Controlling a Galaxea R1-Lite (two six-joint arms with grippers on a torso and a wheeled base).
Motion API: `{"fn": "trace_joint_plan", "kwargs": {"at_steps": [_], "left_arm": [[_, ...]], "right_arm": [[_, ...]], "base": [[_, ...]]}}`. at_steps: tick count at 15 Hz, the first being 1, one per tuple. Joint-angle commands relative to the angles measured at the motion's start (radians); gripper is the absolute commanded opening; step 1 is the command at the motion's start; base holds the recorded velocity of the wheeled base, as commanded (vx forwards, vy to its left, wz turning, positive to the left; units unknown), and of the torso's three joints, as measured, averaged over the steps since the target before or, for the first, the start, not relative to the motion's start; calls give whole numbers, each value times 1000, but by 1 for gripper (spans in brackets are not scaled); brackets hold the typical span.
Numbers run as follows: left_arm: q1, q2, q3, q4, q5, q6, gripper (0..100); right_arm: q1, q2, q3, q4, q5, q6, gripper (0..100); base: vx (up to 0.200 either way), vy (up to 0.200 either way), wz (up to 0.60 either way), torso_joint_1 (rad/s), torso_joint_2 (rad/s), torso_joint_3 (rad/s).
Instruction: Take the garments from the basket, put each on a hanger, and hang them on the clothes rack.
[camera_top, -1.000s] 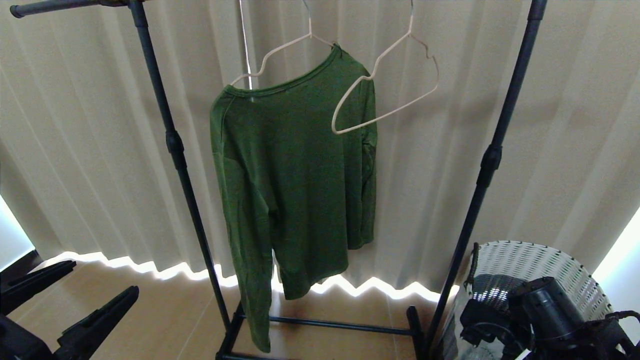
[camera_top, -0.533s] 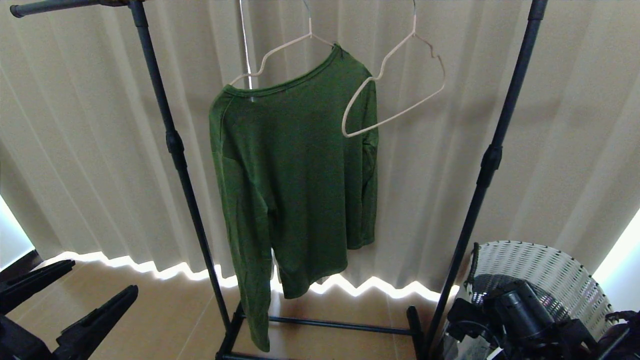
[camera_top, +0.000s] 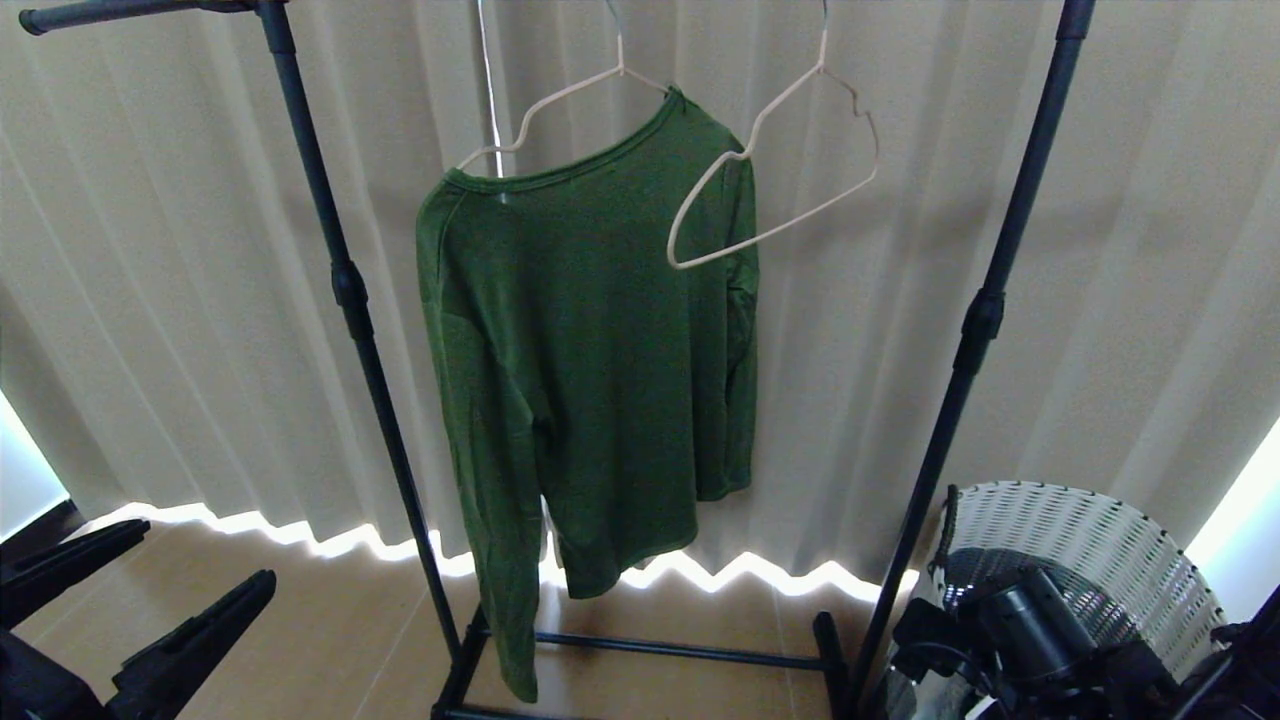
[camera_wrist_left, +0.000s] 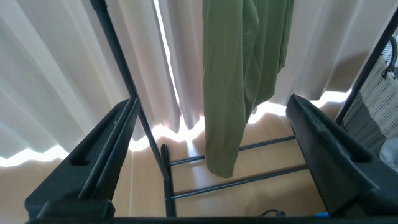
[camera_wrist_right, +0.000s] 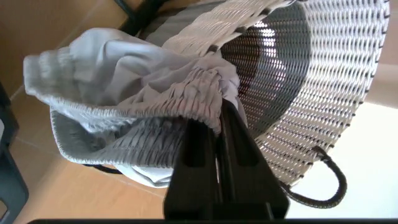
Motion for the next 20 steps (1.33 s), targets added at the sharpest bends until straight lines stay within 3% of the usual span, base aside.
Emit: {"fn": "trace_joint_plan", "kwargs": {"at_steps": [1,3,6,9,14,20], "left_arm": [[0,1,2,-1,0,2,100],[0,2,2,-1,0,2,100],[0,4,4,-1,0,2,100],[0,2,5,-1,0,2,100],[0,2,7,-1,0,2,100],[0,-1,16,-1,0,23,100]], "right_arm": [[0,-121,2,2,0,1,0],[-26,-213,-11,3,0,-1,0],[-127,-348,-92,11,9,-1,0],[-175,-437,-184,23,11,-5,0],[-182,-549,-296,175,11,-5,0],[-182,-569,-310,184,11,-5,0]], "base": [[0,0,0,0,0,0],[0,0,0,0,0,0],[0,0,0,0,0,0],[0,0,0,0,0,0],[0,0,0,0,0,0],[-200,0,0,3,3,2]]}}
